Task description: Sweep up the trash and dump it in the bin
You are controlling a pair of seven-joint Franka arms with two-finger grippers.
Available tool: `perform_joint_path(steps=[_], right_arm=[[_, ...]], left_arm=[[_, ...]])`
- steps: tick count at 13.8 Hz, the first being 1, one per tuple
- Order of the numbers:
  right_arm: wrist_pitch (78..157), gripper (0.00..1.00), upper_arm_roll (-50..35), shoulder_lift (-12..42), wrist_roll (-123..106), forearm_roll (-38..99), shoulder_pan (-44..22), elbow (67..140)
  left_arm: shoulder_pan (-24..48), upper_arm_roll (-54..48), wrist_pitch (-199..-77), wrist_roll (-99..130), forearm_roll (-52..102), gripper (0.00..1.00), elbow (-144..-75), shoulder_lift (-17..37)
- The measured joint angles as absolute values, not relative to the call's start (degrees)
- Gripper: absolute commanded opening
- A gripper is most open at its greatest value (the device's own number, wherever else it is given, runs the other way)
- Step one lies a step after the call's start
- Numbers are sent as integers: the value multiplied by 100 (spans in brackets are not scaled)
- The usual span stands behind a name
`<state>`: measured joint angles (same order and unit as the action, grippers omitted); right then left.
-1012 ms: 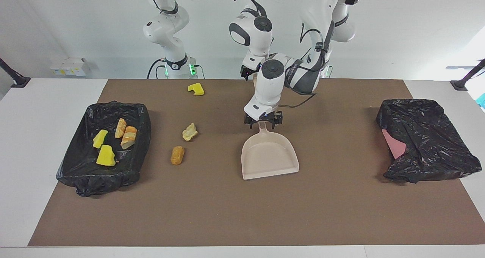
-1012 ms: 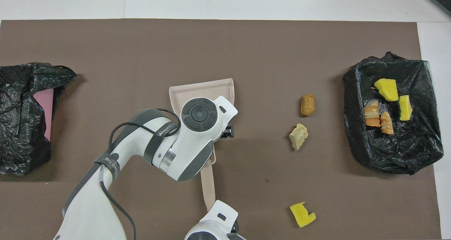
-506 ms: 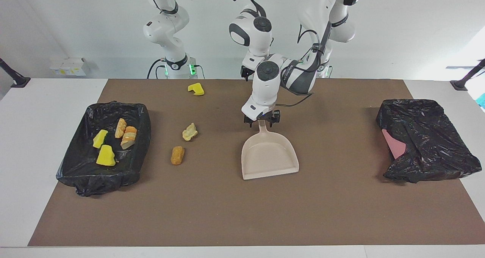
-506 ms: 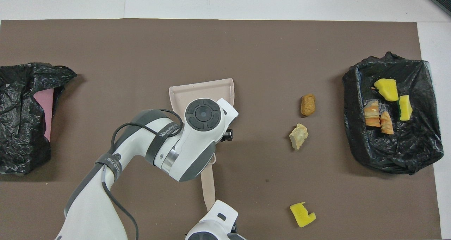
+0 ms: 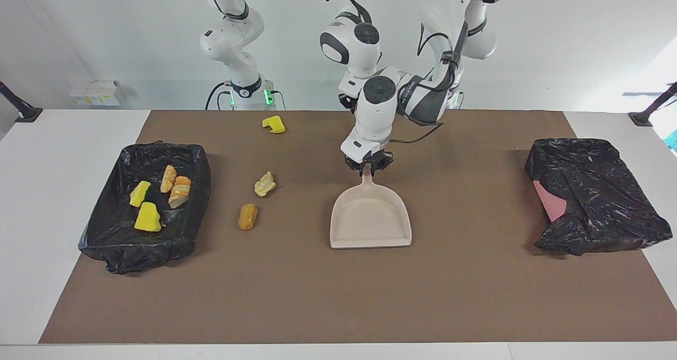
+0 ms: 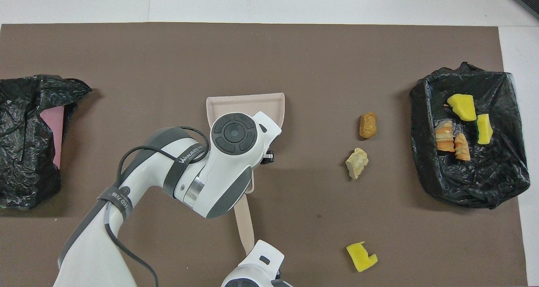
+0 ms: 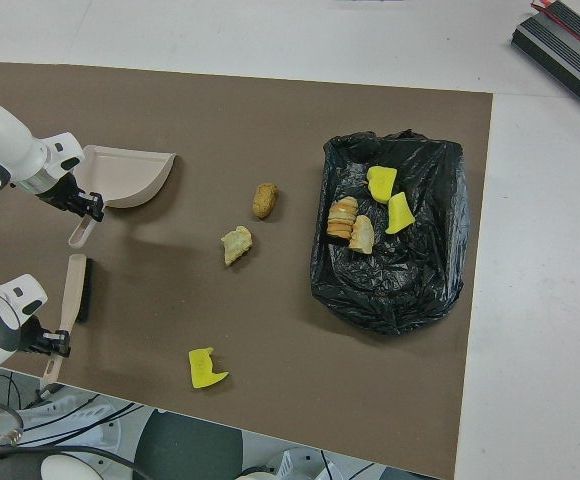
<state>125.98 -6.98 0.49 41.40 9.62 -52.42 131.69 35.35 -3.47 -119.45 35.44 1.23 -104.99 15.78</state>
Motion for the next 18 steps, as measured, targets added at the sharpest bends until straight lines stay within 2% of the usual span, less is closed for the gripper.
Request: perform_joint_path(steps=[4, 8, 12, 15, 18], right_arm=[[12489, 0, -694, -6, 4274, 968, -5240, 13164], [11601, 0, -655, -576, 5272, 964, -5188, 13149], [10177, 0, -631, -1412, 5882, 962, -4805, 13148], [9625, 0, -637, -1575, 6824, 968, -4650, 13195], [9433, 0, -632, -1594, 7710, 1011, -4391, 13385]], left_arm=[[3393, -289, -11649, 3274, -39, 0, -10206, 1444], [2984, -273, -11268, 2425, -75, 0, -9936, 1169], [2570, -261, -10359, 767, -79, 0, -9923, 649], [2425, -253, -9985, -600, -82, 0, -9966, 496], [2256, -245, -9901, -2160, -93, 0, -10190, 451]])
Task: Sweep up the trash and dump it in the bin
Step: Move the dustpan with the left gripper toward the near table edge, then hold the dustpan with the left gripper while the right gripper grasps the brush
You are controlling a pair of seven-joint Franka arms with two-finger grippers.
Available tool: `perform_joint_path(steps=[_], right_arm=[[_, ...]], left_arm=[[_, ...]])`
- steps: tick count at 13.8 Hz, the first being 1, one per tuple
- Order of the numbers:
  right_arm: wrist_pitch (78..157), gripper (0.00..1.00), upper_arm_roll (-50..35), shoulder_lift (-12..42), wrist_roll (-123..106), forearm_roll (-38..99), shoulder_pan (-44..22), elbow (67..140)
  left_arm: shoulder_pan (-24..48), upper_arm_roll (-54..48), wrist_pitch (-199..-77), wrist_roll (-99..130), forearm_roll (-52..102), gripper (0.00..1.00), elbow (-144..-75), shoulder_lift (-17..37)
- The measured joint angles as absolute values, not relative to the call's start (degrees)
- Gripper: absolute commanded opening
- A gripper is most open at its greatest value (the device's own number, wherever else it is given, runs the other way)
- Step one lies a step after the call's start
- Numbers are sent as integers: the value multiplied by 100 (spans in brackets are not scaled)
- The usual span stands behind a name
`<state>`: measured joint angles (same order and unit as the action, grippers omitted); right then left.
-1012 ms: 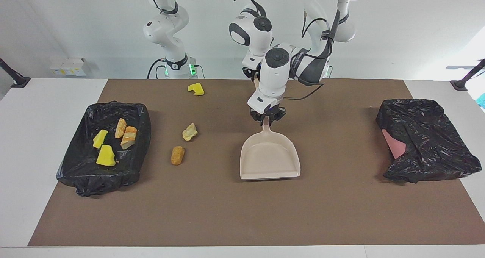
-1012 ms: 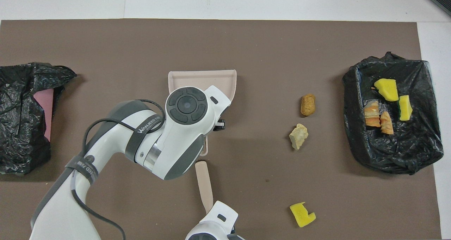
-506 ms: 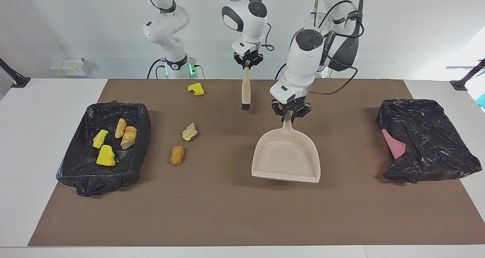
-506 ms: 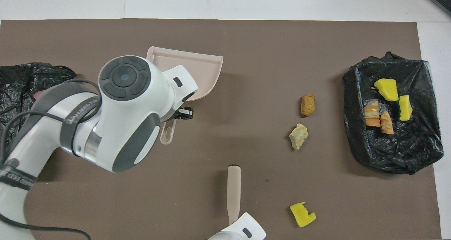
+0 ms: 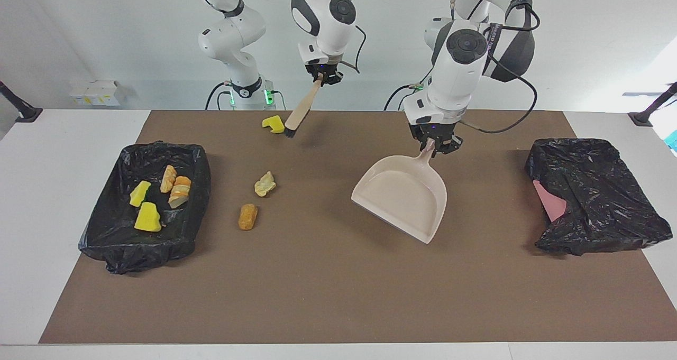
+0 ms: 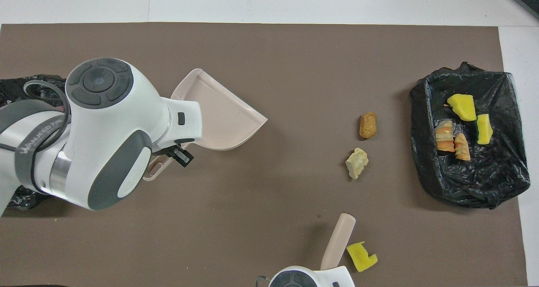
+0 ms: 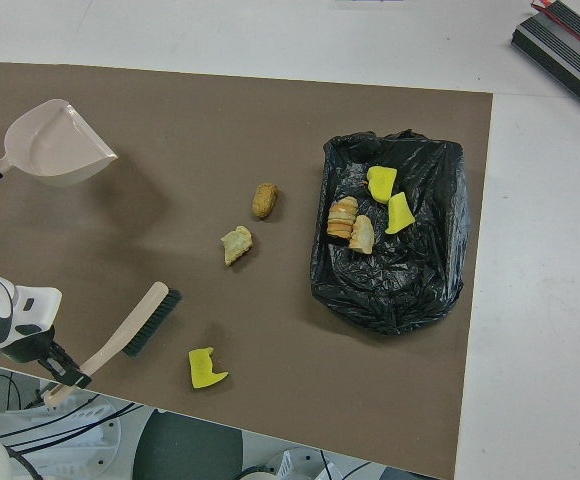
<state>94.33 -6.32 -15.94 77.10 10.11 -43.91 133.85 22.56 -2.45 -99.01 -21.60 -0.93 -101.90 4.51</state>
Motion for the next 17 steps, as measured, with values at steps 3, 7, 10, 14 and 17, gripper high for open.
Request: perform_joint_path(steps=[3, 7, 10, 14, 17], right_arm=[[9435, 0, -636, -1799, 8549, 1349, -4370, 13829], [9871, 0, -651, -1985, 9321, 1820, -4377, 14324], [10080, 0, -651, -1985, 9567, 2041, -4376, 14423], [10250, 0, -650, -1985, 9729, 2066, -4307, 14451], [10250, 0, -647, -1984, 9644, 2067, -3967, 14469]], left_arm=[[2037, -240, -9896, -3729, -96, 0, -10570, 270], [1991, -257, -9898, -5237, -97, 0, -10846, 51], [2065, -317, -9915, -5676, -197, 0, -10971, 25], [2579, -368, -10426, -5742, -670, 0, -11643, 40], [2889, -384, -11093, -5734, -812, 0, -12194, 2]])
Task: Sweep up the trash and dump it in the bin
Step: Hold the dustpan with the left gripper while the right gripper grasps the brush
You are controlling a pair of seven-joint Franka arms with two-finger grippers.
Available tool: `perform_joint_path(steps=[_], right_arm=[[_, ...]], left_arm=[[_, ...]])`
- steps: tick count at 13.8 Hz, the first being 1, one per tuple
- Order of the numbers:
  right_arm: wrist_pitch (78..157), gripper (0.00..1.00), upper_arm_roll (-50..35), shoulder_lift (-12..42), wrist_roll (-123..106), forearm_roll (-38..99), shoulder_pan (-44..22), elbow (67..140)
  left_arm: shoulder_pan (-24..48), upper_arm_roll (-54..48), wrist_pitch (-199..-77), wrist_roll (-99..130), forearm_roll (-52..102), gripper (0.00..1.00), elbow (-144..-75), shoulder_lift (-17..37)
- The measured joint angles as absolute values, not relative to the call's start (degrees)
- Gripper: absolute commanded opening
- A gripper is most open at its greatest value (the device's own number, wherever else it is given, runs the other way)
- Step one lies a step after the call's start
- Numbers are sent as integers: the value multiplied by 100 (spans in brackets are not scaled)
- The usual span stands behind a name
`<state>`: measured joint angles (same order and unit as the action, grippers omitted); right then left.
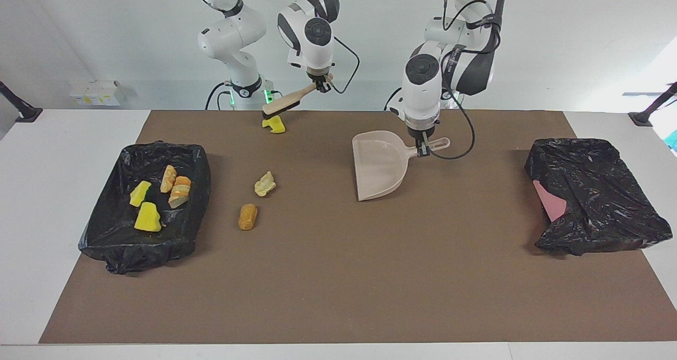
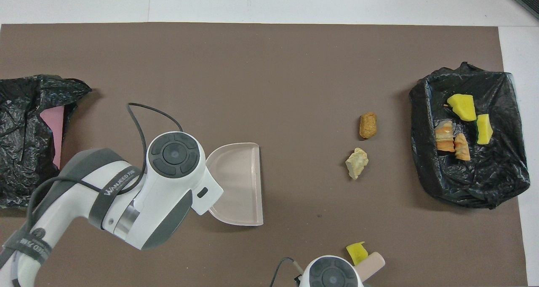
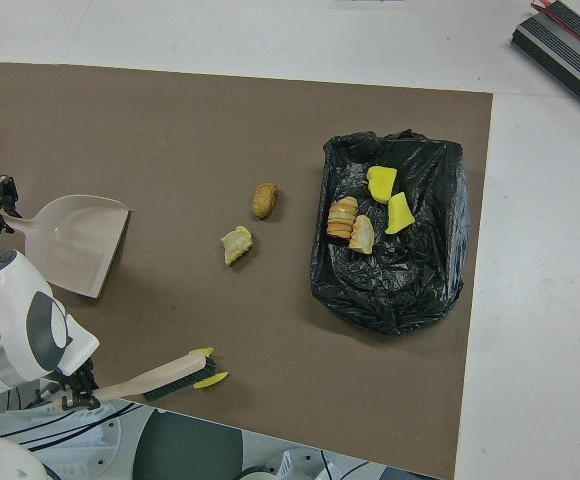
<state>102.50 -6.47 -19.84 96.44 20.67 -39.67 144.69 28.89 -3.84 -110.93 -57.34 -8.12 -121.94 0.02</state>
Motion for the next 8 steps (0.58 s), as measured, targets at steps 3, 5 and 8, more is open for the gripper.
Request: perform_joint_path(steps=[3, 5, 8], right_arm=[[10281, 0, -640, -1984, 9392, 2143, -3560, 14469], [10487, 0, -638, -1976, 9254, 2291, -3357, 14481], [10875, 0, -640, -1961, 8993, 2535, -3247, 14584]], left_arm=[[2914, -380, -11416, -5730, -836, 0, -12451, -82], [2915, -380, -11508, -5730, -837, 0, -12543, -139], [2920, -380, -11535, -5731, -837, 0, -12580, -161]])
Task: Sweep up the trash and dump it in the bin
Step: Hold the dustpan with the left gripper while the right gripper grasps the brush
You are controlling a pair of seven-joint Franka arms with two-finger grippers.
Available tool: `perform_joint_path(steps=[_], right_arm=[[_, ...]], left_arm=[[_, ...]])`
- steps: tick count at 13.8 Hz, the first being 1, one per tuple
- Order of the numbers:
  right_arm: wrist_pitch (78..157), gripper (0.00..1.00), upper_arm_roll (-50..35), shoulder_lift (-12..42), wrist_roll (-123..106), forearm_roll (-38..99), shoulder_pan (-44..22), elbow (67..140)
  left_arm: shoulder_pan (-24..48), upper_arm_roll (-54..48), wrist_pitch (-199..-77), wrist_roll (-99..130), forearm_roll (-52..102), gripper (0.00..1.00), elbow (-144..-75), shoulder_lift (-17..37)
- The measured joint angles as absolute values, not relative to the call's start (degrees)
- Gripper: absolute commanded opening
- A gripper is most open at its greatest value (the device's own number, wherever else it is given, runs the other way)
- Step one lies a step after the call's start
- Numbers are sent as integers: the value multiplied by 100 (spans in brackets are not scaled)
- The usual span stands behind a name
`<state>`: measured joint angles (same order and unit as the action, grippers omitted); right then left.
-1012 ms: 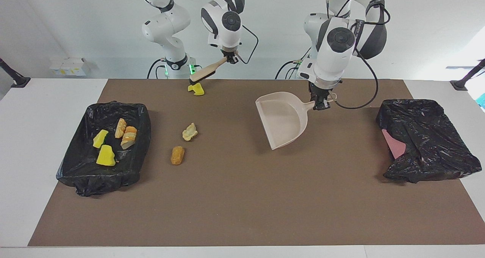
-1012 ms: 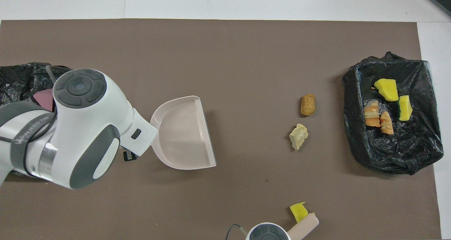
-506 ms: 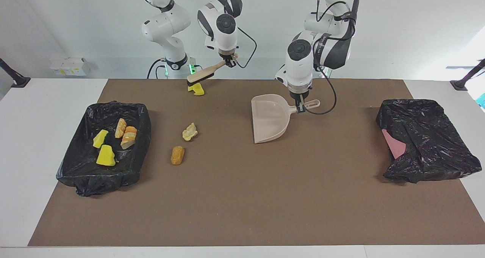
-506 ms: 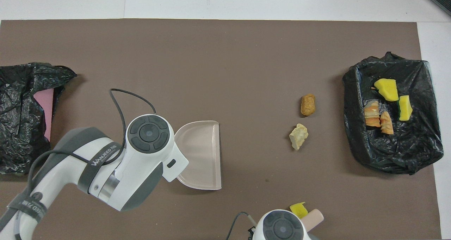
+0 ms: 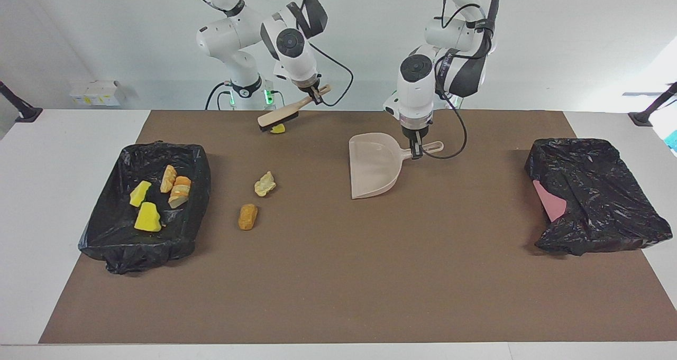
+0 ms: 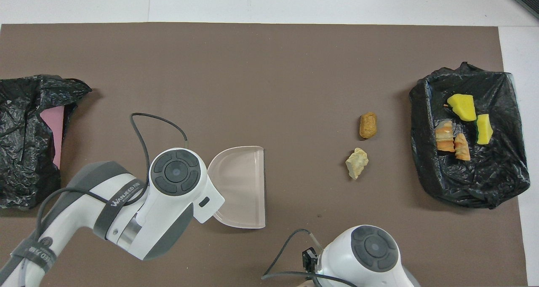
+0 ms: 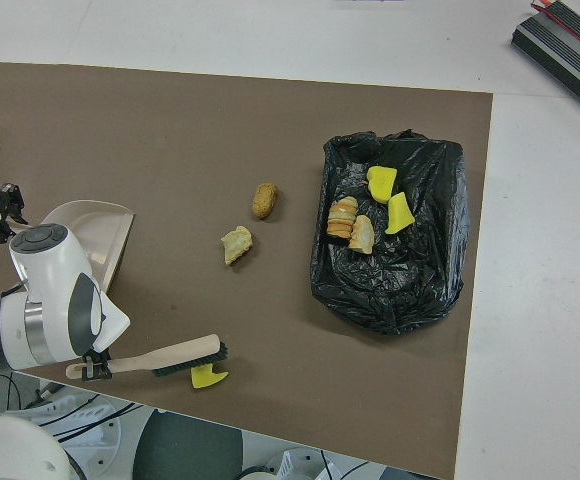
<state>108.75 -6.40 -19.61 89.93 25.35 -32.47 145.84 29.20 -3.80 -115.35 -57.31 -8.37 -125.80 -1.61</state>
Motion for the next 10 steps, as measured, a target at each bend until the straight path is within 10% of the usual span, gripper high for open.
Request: perform_joint_path(steps=[10], right_arm=[[11529, 0, -657, -1292, 7710, 1609, -3053, 14081]], left_arm=[[2954, -380, -11594, -5731, -843, 0, -12603, -166]])
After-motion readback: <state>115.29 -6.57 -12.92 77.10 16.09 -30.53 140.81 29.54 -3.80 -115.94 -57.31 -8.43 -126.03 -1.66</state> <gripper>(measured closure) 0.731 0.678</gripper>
